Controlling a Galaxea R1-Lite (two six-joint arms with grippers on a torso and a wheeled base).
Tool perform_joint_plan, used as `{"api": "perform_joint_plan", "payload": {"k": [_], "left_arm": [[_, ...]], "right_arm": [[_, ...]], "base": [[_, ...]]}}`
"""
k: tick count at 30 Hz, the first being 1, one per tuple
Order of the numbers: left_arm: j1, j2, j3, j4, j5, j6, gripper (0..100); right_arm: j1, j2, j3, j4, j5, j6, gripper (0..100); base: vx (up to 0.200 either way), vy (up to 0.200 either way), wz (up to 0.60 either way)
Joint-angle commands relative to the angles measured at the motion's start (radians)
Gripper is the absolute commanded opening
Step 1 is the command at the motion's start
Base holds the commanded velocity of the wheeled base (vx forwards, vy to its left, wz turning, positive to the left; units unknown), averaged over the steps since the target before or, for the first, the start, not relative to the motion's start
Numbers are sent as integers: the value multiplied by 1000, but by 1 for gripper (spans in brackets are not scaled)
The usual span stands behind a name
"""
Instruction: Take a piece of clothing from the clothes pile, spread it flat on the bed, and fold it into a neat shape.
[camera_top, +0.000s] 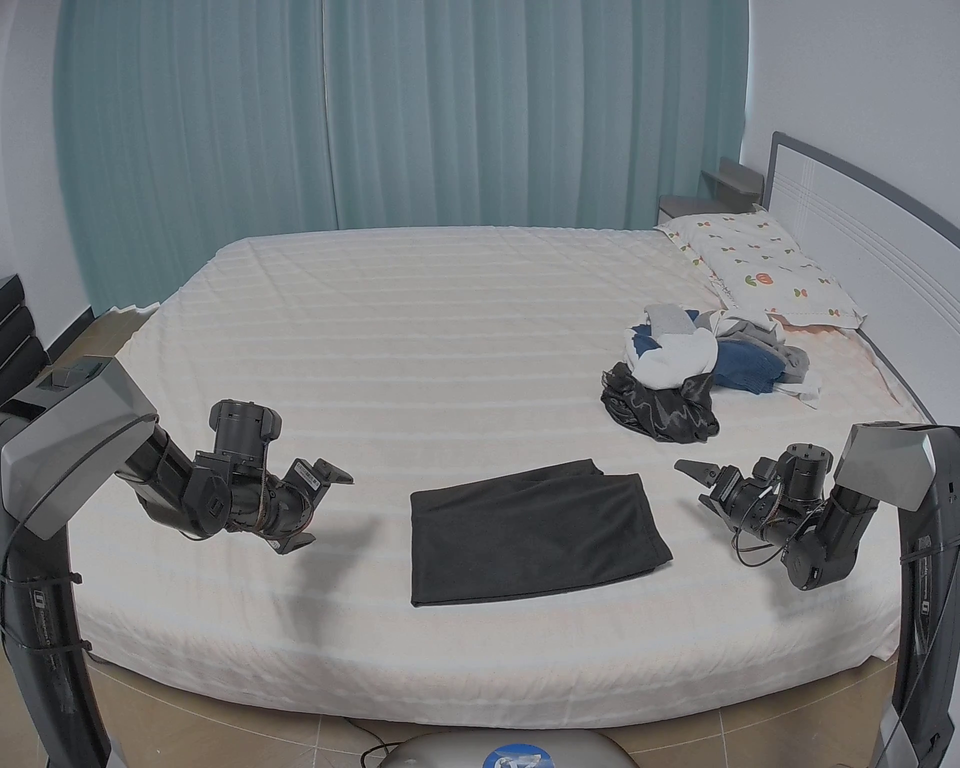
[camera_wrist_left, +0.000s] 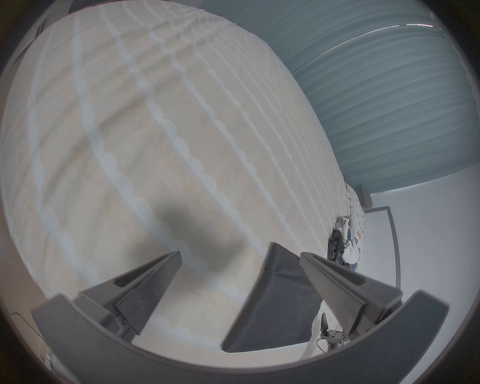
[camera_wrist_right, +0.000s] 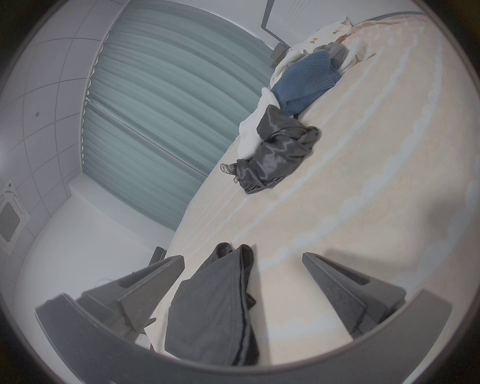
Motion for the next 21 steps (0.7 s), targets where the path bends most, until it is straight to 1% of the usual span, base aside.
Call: {"api": "perform_joint_plan", "payload": {"k": [1,4,11,12,14,19,21], "left_arm": [[-14,-1,-2,-2,0,1,100],[-18,-1,-7,-4,-3,3,100],[-58,8,-22,-8,-11,12,100],[-80,20,-23,-19,-3,23,100],[-83,29,-23,-28,-1,33,100],[-84,80,12,-105,2,195,100],[-86,85,35,-128,2,233,100]], "right_arm": [[0,2,0,-1,0,0,100],[3,4,0,-1,0,-2,100],[9,5,0,-1,0,-2,100],[9,5,0,-1,0,-3,100],[9,7,2,-1,0,-3,100],[12,5,8,-1,0,-3,100],[12,5,8,-1,0,-3,100]], "base": [[0,-200,0],[0,0,0],[0,0,0],[0,0,0],[0,0,0],[0,0,0],[0,0,0]]}}
